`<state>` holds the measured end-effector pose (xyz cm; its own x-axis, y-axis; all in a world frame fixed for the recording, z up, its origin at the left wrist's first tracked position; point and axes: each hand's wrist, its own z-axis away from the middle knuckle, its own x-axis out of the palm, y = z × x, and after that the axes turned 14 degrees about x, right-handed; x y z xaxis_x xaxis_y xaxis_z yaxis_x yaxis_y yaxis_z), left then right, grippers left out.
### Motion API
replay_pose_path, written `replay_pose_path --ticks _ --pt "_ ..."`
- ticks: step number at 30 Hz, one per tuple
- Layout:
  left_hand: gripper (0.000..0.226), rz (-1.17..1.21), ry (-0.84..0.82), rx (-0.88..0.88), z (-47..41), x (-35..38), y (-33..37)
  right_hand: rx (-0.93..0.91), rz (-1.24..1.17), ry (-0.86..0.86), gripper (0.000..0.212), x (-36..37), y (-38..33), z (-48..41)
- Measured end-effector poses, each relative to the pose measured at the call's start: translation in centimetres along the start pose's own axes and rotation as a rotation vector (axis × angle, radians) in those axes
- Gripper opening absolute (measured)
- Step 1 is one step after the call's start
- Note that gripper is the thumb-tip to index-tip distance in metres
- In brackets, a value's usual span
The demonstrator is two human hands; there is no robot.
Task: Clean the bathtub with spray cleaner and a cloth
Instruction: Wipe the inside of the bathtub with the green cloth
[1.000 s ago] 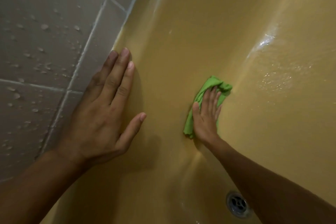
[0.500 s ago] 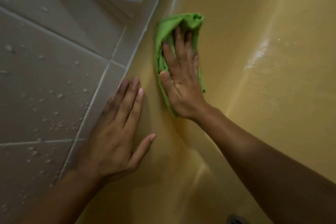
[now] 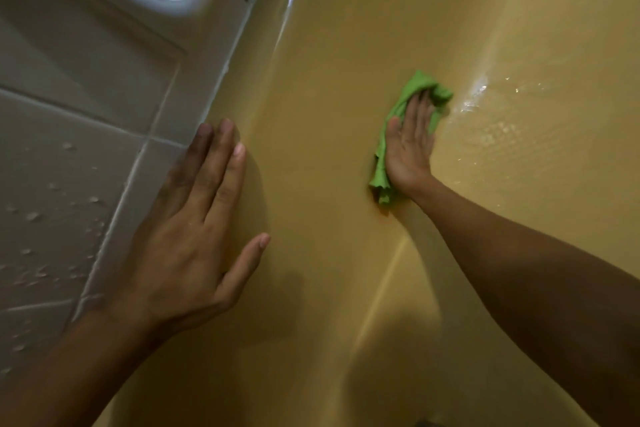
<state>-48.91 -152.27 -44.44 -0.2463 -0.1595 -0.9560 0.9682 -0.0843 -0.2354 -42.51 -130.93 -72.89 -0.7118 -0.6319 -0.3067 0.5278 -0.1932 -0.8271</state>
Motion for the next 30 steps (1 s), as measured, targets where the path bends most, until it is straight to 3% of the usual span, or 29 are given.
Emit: replay_pose_path --ticks 5,12,18,26,30 --pt "0.085 -0.018 0.023 0.009 -3.4 -0.1 -0.9 -0.043 0.310 -0.041 0.068 0.0 6.4 2.0" --pt "0.084 -0.019 0.029 0.016 -14.4 -1.0 -4.3 -0.109 0.146 -0.249 0.067 2.1 7.4 8.2" --pt "0.084 0.035 0.031 0.017 -16.0 -1.6 -4.5 -0.415 0.176 -0.339 0.061 0.7 3.3 10.6" --pt "0.085 0.164 0.069 0.005 -16.7 -2.0 -4.5 -0.804 0.113 -0.076 0.061 -3.3 -7.7 4.2" --pt "0.087 0.178 0.076 0.010 -17.0 -2.0 -4.4 -0.856 0.068 0.086 0.062 -5.8 -13.0 -0.4"
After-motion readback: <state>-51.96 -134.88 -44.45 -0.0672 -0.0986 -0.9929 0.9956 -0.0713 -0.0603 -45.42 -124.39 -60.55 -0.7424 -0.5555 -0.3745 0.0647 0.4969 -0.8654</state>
